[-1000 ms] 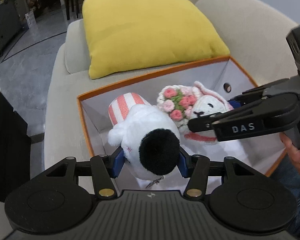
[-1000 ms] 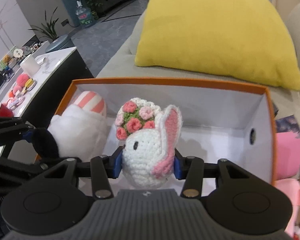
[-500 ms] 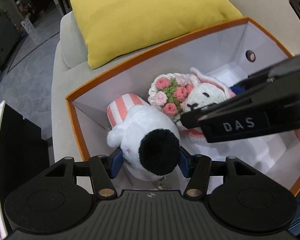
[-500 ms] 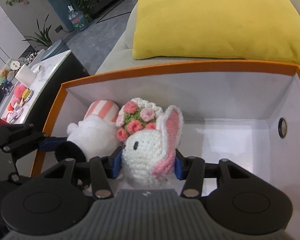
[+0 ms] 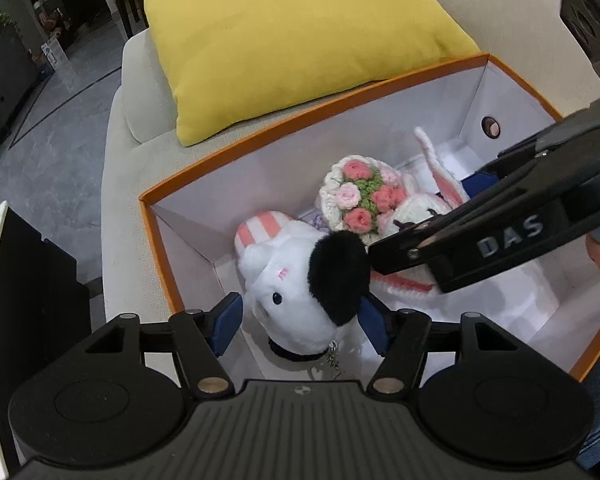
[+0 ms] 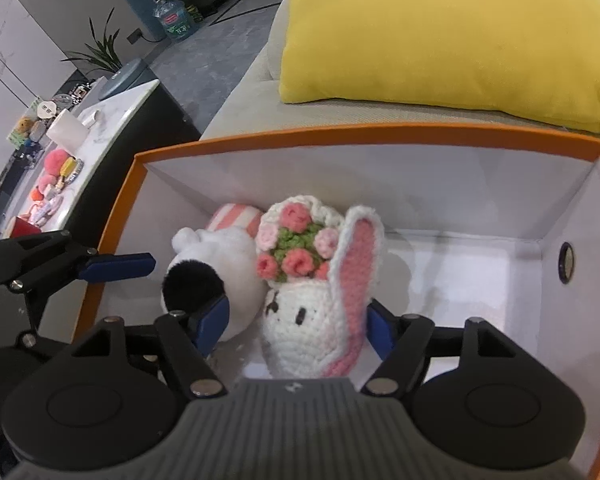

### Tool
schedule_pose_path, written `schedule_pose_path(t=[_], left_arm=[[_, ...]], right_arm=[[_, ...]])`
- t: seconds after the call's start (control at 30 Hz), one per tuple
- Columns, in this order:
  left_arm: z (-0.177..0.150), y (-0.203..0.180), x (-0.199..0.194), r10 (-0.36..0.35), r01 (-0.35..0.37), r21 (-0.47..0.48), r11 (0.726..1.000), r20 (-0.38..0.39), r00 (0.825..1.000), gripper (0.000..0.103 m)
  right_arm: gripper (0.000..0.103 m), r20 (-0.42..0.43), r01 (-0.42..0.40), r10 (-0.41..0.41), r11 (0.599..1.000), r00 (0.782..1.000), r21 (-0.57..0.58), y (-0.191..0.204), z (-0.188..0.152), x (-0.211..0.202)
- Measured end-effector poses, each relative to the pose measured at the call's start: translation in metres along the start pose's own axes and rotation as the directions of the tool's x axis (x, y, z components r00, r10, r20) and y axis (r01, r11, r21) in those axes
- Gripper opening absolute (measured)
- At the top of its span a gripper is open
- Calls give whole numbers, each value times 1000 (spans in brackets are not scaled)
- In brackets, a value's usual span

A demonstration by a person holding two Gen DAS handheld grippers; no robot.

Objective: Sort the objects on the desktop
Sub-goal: 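Lower both plushes into the box and open both tools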

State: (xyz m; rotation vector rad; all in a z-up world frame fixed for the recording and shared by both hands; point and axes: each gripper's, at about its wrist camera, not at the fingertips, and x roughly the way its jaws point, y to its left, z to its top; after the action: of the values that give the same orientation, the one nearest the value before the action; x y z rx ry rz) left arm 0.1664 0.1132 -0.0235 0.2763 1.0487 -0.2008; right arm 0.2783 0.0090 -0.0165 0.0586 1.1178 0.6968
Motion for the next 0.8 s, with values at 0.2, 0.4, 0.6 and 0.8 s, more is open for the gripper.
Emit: schedule_pose_path(t=[0.2,0.4,0.6,0.8], left_arm=[[2,0,-11,-46,48,-33,998,50,998,74],[6,-18,-3,-22,21,25,999,48,999,71],[0,-26,4,9,-13,66,998,64,998,48],[-4,-2,-11,-12,14,-21,1000,69,998,22]], right_arm=[[53,-12,-67,67,997,998,42,-11,-5,-7],[49,-17,-51,51,999,999,-8,-5,-14,0],[49,-17,-44,44,999,999,-18,-5,-16,3],[48,35,31,-27,994,999,-109,13,-15,1]])
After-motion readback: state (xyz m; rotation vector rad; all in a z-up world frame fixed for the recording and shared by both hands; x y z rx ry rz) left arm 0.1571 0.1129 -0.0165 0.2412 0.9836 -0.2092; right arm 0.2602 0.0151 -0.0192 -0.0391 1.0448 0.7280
